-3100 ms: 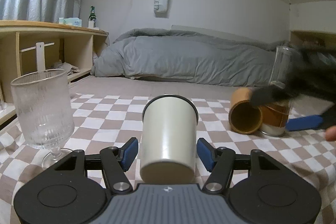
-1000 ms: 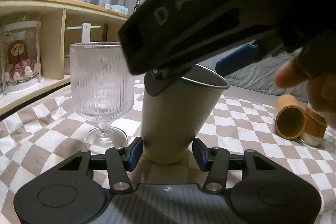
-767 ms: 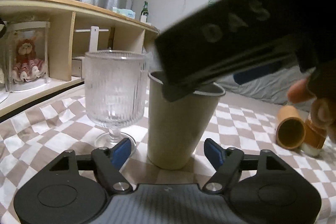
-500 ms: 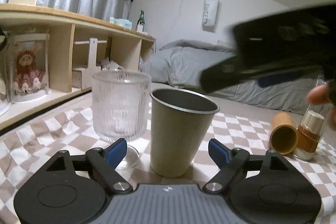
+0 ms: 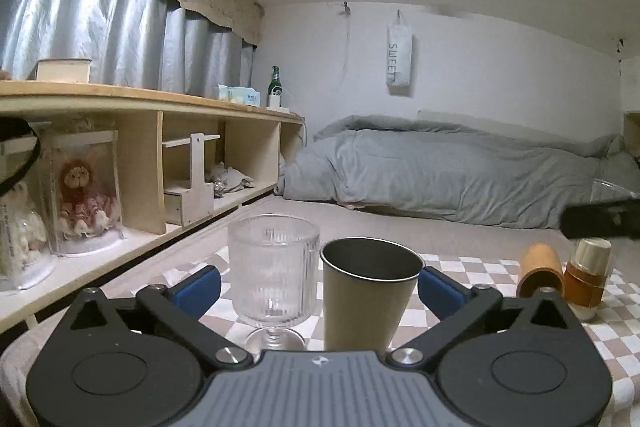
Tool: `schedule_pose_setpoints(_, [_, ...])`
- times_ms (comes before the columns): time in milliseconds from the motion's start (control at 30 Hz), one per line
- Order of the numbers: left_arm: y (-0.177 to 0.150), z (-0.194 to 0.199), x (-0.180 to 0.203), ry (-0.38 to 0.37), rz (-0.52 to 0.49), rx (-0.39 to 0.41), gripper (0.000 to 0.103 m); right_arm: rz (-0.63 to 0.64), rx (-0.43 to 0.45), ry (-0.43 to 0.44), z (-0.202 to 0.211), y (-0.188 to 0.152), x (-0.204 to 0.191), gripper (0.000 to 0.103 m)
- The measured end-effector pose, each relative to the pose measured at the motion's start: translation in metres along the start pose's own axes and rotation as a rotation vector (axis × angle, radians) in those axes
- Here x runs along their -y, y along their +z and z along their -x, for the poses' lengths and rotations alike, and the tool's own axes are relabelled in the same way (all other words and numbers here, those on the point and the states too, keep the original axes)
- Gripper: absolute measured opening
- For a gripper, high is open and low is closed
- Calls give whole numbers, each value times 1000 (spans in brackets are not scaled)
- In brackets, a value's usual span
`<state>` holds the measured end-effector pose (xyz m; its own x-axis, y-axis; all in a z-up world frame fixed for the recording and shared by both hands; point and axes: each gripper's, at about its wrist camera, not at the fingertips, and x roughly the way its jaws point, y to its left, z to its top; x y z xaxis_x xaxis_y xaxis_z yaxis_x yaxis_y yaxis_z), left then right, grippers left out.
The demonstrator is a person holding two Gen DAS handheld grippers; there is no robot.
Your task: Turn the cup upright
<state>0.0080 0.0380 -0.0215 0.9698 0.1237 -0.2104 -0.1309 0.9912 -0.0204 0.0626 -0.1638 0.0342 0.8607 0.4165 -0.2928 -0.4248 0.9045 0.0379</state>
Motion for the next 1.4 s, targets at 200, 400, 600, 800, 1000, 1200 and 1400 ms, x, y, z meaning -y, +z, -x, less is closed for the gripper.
schedule_pose_setpoints(200, [-9, 11, 4, 3, -50, -44, 103, -8, 22, -32, 21, -24, 13, 103])
schedule_pose_setpoints(400, [-15, 35, 8, 12, -79, -26, 103, -29, 57, -43, 41, -49, 26, 103])
schedule_pose_setpoints(600, [-18, 53, 15, 11, -83, 1, 103, -25, 68, -69, 49, -65, 34, 103])
schedule_pose_setpoints(800, [-22, 61, 18, 19, -88, 9, 103, -30, 45, -89, 48, -76, 41, 103])
schedule_pose_setpoints(1000, [-25, 66, 16, 28, -90, 0, 103, -23, 58, -100, 53, -77, 42, 103])
schedule_pose_setpoints(1200, [-25, 69, 17, 44, -96, 2, 103, -11, 66, -102, 56, -80, 43, 103])
schedule_pose_setpoints(1400, [-26, 72, 16, 45, -99, 10, 103, 1, 61, -103, 56, -80, 40, 103])
